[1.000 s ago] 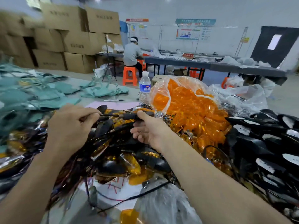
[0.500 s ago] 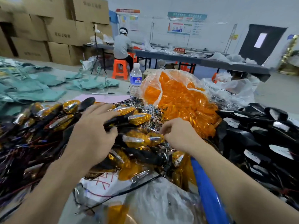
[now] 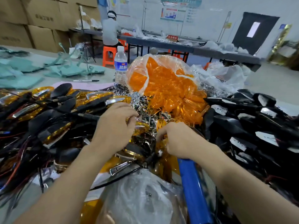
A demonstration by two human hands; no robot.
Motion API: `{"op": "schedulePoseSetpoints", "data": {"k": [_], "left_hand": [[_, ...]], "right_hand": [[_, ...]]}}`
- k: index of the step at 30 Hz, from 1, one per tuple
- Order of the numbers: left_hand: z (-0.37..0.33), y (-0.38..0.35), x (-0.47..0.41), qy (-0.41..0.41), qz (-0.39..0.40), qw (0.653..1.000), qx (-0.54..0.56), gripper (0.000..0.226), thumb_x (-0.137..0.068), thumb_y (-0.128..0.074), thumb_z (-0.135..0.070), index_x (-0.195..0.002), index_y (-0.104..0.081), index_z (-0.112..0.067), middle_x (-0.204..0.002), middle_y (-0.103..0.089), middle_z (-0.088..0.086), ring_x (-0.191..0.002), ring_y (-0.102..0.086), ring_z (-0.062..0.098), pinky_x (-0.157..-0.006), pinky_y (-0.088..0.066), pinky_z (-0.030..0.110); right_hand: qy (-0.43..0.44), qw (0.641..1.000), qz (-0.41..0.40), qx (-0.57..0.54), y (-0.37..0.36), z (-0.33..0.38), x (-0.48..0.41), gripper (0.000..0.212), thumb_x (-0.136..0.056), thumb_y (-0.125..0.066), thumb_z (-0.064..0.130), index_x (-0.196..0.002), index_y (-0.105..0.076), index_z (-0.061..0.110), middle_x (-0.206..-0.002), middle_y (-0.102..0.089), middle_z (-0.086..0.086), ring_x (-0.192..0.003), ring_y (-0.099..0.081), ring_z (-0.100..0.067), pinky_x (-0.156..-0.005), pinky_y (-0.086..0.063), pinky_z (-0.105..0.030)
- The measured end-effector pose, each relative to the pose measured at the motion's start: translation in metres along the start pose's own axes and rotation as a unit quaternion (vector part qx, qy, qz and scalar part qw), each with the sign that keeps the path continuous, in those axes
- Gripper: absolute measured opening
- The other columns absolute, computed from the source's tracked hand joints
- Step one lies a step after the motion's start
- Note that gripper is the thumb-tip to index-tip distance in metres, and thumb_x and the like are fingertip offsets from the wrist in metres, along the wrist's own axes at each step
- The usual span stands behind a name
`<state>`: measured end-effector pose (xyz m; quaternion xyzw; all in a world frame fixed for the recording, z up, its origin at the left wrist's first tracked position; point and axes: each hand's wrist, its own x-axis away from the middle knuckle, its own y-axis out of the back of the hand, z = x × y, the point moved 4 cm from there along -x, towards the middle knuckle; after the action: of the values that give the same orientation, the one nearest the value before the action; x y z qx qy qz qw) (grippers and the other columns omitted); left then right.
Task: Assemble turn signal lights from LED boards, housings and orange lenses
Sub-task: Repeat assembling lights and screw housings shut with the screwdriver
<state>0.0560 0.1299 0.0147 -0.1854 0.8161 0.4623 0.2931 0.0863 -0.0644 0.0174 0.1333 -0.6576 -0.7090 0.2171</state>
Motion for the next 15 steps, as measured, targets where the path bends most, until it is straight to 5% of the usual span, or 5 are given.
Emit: {"op": "schedulePoseSetpoints", "data": {"k": [2, 5, 8, 11, 15], "left_hand": [[0.002, 0.003, -0.009, 0.029, 0.003, 1.0, 0.012, 0.018, -0.093, -0.07, -0.013, -0.099, -0.083, -0.024, -0.109, -0.076, -0.007, -0.117, -0.062, 0.009, -0.106, -0.039, 0.022], [-0.01, 0.002, -0.007, 0.03, 0.022, 0.999, 0.016, 0.02, -0.093, -0.069, -0.014, -0.101, -0.083, -0.026, -0.113, -0.075, -0.006, -0.123, -0.059, 0.011, -0.111, -0.042, 0.031], [-0.027, 0.003, 0.005, 0.005, 0.016, 1.0, 0.015, 0.021, -0.09, -0.071, -0.01, -0.1, -0.083, -0.024, -0.108, -0.075, -0.008, -0.12, -0.06, 0.012, -0.109, -0.041, 0.031], [-0.039, 0.002, 0.015, 0.021, 0.022, 0.998, 0.045, 0.022, -0.092, -0.071, -0.012, -0.104, -0.083, -0.026, -0.111, -0.074, -0.012, -0.117, -0.06, 0.006, -0.106, -0.042, 0.026], [-0.054, -0.006, 0.03, 0.051, 0.075, 0.992, 0.093, 0.034, -0.095, -0.07, -0.029, -0.128, -0.072, -0.038, -0.122, -0.07, -0.015, -0.111, -0.061, 0.002, -0.1, -0.046, 0.023]], "right_hand": [[0.021, 0.998, 0.03, 0.052, -0.006, 0.002, 0.004, 0.057, -0.08, -0.062, 0.006, -0.129, -0.067, 0.035, -0.094, -0.067, 0.008, -0.069, -0.055, -0.007, -0.057, -0.043, -0.021], [0.036, 0.994, 0.019, 0.103, -0.017, 0.005, 0.005, 0.06, -0.088, -0.065, 0.011, -0.144, -0.055, 0.032, -0.087, -0.057, 0.009, -0.1, -0.066, -0.023, -0.095, -0.05, -0.037], [0.012, 0.997, -0.037, 0.059, -0.011, -0.006, 0.004, 0.059, -0.087, -0.066, 0.002, -0.138, -0.06, 0.032, -0.077, -0.065, 0.009, -0.085, -0.071, -0.02, -0.076, -0.059, -0.034], [-0.037, 0.993, -0.095, -0.056, -0.002, -0.017, 0.01, 0.056, -0.084, -0.063, -0.003, -0.122, -0.069, 0.037, -0.112, -0.076, 0.001, -0.093, -0.072, -0.021, -0.078, -0.063, -0.038], [-0.023, 0.979, -0.159, -0.124, 0.018, -0.018, 0.021, 0.049, -0.083, -0.072, 0.002, -0.099, -0.069, 0.048, -0.108, -0.075, 0.01, -0.074, -0.067, -0.006, -0.062, -0.05, -0.016]]}}
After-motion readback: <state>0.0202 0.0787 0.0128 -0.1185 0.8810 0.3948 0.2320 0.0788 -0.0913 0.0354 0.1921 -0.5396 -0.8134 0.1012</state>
